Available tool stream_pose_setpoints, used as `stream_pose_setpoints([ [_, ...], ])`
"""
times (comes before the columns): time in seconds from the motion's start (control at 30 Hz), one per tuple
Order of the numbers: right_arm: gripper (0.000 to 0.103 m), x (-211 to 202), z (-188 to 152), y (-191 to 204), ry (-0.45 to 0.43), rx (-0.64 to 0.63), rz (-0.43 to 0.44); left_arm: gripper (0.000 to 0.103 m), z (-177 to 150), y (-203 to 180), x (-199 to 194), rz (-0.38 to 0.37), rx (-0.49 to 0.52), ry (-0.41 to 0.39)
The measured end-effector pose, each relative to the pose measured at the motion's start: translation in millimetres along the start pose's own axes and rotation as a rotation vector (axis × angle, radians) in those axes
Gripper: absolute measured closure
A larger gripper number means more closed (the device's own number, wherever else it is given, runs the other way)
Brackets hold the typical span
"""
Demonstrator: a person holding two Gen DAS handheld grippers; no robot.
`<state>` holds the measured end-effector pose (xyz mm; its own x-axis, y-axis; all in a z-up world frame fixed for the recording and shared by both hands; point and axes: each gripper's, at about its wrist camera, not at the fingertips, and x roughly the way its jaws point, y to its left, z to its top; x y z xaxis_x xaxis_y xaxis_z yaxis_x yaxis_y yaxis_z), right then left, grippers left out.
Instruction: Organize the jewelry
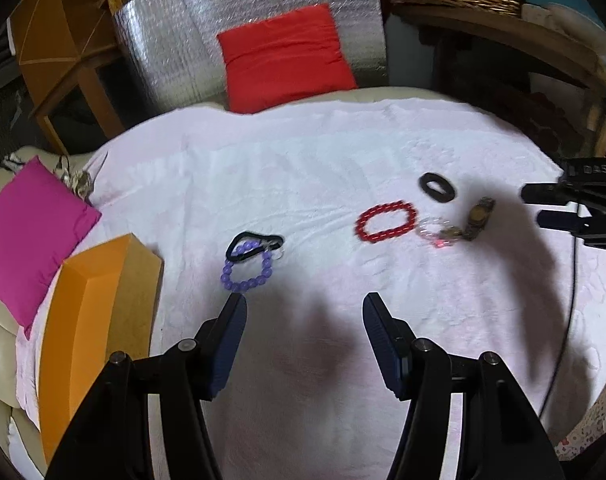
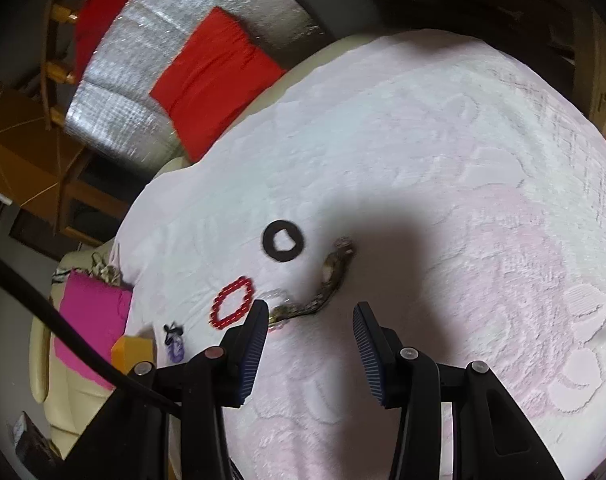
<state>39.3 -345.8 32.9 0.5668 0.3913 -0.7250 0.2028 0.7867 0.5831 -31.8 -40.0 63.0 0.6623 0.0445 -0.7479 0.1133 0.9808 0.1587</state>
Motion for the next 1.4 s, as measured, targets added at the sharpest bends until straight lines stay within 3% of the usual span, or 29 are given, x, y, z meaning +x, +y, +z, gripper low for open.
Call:
stream_pose_setpoints([
  [0.4,0.055,48,11,-3,0.026,0.039,-0.042,0.042,-3,77,38,0.055,-0.125,0.060],
  [0.67,0.067,79,11,11,0.019,0.013,-0.106,0.042,0,86,68,-0.094,-0.168,0.100],
  [0.87,0.085,84,12,11,0.005,0.001,-0.143,0.042,6,88,94,-0.138,-0.239,0.139],
  [1.07,0.088,84,11,11,0.003,-0.011,-0.144,0.042,29,98,108,-0.181,-0.257,0.116],
  [1.2,0.088,83,11,10,0.010,-0.008,-0.140,0.042,43,111,121,-0.244,-0.280,0.142],
  [1.23,0.088,84,11,10,0.011,-0.008,-0.139,0.044,48,116,126,-0.276,-0.289,0.145],
  [1.37,0.088,84,11,9,0.019,-0.002,-0.132,0.071,58,122,145,-0.374,-0.305,0.196],
  [1.4,0.088,84,12,9,0.020,-0.001,-0.132,0.073,60,121,149,-0.391,-0.302,0.208],
])
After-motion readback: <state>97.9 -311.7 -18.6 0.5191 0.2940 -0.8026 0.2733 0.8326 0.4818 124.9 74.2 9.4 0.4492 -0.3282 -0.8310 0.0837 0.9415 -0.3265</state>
